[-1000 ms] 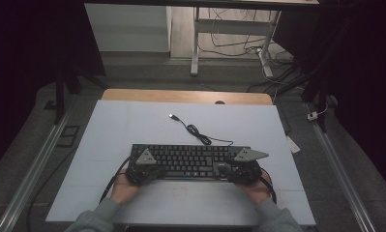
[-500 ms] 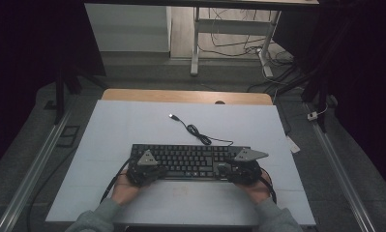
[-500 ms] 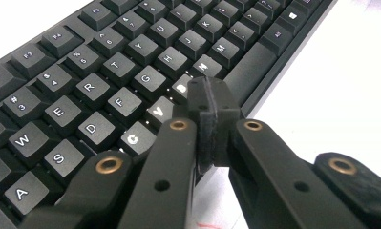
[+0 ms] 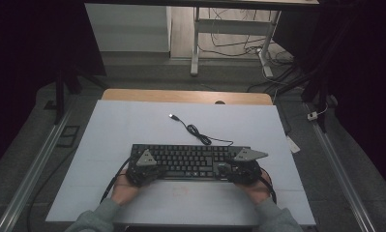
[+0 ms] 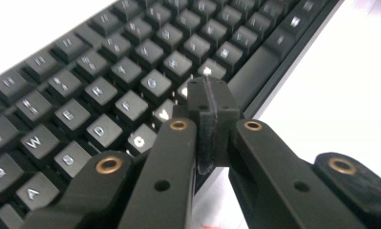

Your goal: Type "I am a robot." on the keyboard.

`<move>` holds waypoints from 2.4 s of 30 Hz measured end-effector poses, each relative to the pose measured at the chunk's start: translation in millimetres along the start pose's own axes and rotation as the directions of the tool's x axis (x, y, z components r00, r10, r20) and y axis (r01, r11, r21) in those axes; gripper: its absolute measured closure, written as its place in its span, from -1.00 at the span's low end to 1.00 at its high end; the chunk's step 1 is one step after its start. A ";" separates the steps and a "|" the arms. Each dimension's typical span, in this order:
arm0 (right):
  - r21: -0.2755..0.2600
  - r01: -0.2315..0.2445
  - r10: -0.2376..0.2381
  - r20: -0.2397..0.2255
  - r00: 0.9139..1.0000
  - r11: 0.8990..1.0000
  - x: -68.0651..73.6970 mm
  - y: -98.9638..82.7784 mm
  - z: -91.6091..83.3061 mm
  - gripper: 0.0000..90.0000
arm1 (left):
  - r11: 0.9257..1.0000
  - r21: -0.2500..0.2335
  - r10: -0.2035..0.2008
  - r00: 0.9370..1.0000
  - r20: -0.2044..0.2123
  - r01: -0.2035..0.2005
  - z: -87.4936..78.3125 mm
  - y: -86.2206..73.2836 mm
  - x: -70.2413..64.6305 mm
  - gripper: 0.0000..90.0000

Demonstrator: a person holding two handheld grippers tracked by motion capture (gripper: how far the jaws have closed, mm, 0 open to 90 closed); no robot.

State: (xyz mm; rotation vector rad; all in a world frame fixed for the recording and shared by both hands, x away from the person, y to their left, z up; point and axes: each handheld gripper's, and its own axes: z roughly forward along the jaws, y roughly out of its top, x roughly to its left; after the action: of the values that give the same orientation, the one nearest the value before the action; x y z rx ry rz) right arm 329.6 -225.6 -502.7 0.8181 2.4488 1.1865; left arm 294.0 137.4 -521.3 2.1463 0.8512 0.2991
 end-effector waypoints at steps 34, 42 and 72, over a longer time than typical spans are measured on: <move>0.005 -0.004 0.004 0.007 1.000 1.000 -2.4 -0.9 -0.7 0.10 | 0.991 -0.072 -0.120 0.990 -0.071 0.115 -24.0 -9.6 25.2 0.27; 0.008 -0.003 0.003 0.008 1.000 1.000 -2.8 -1.0 -0.6 0.10 | 0.986 -0.082 -0.151 0.984 -0.097 0.143 -29.5 -13.3 31.7 0.07; 0.004 -0.008 0.008 0.012 1.000 1.000 -3.7 -1.1 -0.8 0.10 | 0.975 -0.064 -0.219 0.965 -0.147 0.212 -38.7 -23.0 57.3 0.12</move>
State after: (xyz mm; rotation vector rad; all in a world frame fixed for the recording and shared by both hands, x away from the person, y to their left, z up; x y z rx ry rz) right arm 331.7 -228.9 -503.0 0.8352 2.4415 1.1760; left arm 307.8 208.8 -516.9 1.9835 1.1443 0.3716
